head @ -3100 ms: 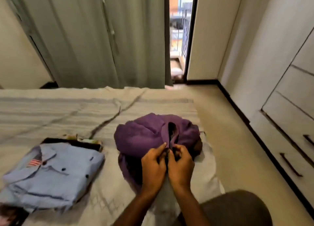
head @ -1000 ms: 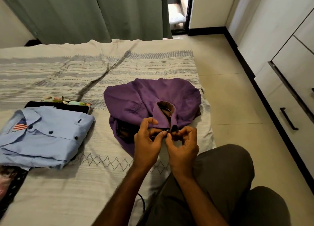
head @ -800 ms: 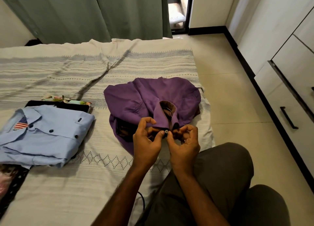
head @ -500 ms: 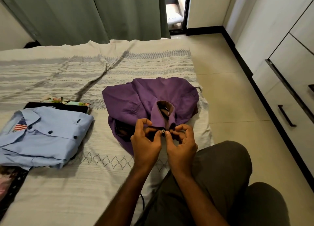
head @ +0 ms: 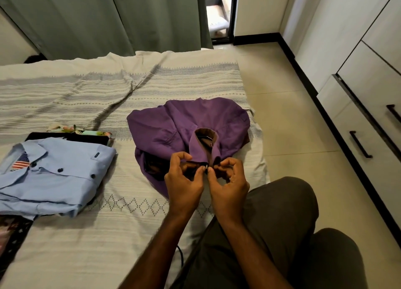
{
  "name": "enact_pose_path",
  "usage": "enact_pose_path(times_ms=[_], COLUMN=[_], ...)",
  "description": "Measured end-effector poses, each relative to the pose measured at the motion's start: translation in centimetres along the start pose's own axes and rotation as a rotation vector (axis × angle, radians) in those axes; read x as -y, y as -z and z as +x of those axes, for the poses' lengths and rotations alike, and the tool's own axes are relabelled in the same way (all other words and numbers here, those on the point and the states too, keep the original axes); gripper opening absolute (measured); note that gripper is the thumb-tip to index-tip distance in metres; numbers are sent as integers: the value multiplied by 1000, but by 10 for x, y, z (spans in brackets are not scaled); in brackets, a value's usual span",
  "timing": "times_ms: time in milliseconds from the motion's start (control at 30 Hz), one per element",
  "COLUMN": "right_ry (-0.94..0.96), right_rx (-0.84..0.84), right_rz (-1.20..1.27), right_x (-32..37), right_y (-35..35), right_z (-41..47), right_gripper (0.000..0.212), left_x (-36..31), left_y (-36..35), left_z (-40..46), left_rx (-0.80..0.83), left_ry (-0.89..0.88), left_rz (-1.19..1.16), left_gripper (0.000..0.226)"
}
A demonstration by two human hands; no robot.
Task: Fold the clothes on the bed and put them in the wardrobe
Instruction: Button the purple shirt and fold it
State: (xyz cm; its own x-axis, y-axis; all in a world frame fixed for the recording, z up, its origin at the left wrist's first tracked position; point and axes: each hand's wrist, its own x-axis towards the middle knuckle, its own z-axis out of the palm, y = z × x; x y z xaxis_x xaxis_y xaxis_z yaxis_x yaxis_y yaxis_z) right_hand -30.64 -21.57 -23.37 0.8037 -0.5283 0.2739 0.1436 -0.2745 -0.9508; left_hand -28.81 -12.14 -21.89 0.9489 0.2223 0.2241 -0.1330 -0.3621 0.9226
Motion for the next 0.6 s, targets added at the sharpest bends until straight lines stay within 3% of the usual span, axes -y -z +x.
enact_pose_path(times_ms=[400, 600], right_ry=[-367, -387], right_rx=[118, 152], right_rz=[304, 257], right_x=[-8, -9], right_y=[1, 0], right_z=[5, 7], right_gripper=[45, 48], left_x=[7, 11], left_y=[1, 5], left_z=[1, 2], left_rx=[30, -29], left_ry=[3, 79], left_rz=[-27, -18], left_gripper=[45, 61])
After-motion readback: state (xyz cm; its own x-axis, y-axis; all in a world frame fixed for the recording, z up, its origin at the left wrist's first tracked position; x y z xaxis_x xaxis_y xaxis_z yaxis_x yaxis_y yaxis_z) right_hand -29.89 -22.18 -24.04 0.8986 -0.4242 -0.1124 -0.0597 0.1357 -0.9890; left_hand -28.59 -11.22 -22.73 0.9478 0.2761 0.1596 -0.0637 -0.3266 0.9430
